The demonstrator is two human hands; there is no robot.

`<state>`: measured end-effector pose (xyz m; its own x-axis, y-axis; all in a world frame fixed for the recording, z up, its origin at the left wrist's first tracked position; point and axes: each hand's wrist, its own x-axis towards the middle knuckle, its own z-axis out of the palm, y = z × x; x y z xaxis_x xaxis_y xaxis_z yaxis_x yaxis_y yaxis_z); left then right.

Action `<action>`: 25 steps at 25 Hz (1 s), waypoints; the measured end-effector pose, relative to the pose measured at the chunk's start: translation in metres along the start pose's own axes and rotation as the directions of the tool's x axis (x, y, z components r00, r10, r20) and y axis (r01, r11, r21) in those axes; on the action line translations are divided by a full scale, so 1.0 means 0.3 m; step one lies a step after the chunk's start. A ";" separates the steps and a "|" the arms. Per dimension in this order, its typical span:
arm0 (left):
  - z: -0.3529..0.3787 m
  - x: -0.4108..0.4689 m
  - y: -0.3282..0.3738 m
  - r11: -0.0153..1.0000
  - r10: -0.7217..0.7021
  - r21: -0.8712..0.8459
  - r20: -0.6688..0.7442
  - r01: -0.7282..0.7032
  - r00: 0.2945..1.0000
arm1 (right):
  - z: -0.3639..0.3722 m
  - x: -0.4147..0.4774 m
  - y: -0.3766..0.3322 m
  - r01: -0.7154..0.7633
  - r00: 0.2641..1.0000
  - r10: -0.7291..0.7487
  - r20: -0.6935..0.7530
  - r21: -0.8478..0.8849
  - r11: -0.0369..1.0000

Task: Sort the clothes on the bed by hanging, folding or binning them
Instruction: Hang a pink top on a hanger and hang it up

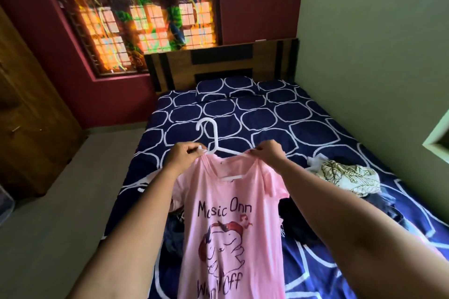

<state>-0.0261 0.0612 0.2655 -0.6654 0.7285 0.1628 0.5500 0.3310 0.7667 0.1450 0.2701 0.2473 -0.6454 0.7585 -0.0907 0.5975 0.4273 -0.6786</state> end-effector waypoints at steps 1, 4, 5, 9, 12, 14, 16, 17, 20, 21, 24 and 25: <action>-0.016 0.025 0.041 1.000 0.026 0.004 -0.019 -0.026 0.999 | -0.037 0.005 -0.035 0.021 0.999 -0.021 -0.035 -0.005 1.000; -0.064 0.107 0.169 0.985 0.132 0.129 -0.138 -0.115 0.982 | -0.160 0.016 -0.156 0.125 0.975 -0.115 -0.188 0.038 0.991; -0.075 0.127 0.217 0.960 0.187 0.242 -0.181 -0.140 0.966 | -0.198 0.020 -0.199 0.159 0.960 -0.152 -0.235 0.012 0.987; -0.094 0.182 0.395 0.904 0.343 0.355 -0.276 -0.236 0.898 | -0.324 0.031 -0.379 0.263 0.913 -0.281 -0.295 -0.101 0.959; -0.153 0.238 0.454 0.938 0.330 0.216 -0.326 -0.270 0.886 | -0.413 0.051 -0.456 0.356 0.899 -0.364 -0.244 -0.081 0.931; -0.210 0.260 0.468 0.943 0.334 0.135 -0.351 -0.305 0.875 | -0.477 0.053 -0.454 0.408 0.874 -0.428 -0.229 -0.132 0.904; -0.268 0.277 0.481 0.934 0.354 0.082 -0.358 -0.349 0.864 | -0.519 0.052 -0.435 0.468 0.841 -0.511 -0.176 -0.234 0.852; -0.297 0.285 0.489 0.925 0.376 0.090 -0.341 -0.368 0.862 | -0.533 0.049 -0.432 0.499 0.820 -0.541 -0.185 -0.230 0.835; -0.375 0.283 0.502 0.899 0.437 0.168 -0.273 -0.405 0.857 | -0.572 0.043 -0.455 0.557 0.754 -0.575 -0.316 -0.154 0.816; -0.399 0.271 0.498 0.893 0.441 0.226 -0.257 -0.390 0.860 | -0.587 0.041 -0.458 0.557 0.738 -0.579 -0.346 -0.171 0.813; -0.471 0.252 0.456 0.903 0.385 0.312 -0.282 -0.296 0.879 | -0.640 0.041 -0.429 0.545 0.721 -0.551 -0.420 -0.148 0.825; -0.500 0.252 0.438 0.917 0.356 0.298 -0.301 -0.267 0.885 | -0.657 0.043 -0.415 0.542 0.723 -0.537 -0.435 -0.124 0.831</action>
<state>-0.0799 0.0698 0.4716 -0.5450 0.5820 0.6035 0.8321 0.2872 0.4745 0.1562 0.3236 0.4742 -0.5804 0.5331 0.6156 0.2057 0.8274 -0.5226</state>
